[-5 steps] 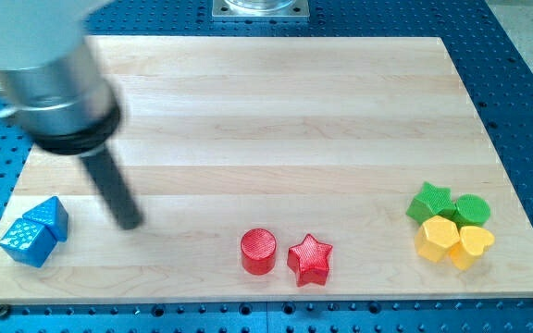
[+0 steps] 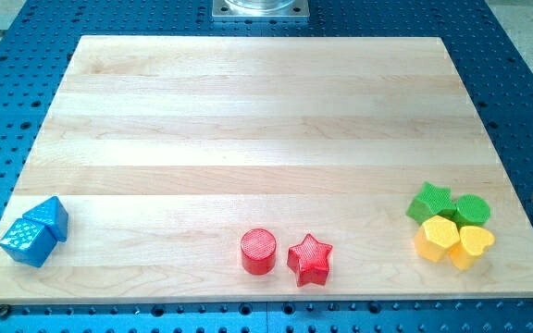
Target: Push the hexagon towards the triangle
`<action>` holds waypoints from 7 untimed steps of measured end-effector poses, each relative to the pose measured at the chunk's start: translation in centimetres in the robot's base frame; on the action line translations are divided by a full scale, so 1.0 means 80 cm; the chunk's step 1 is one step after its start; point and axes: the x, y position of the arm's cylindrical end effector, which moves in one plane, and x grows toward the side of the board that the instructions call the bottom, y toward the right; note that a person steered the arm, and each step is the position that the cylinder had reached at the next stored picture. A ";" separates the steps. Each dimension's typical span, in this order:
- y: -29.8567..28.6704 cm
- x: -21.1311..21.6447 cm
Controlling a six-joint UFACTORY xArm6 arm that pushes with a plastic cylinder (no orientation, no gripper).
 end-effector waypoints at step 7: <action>-0.259 -0.048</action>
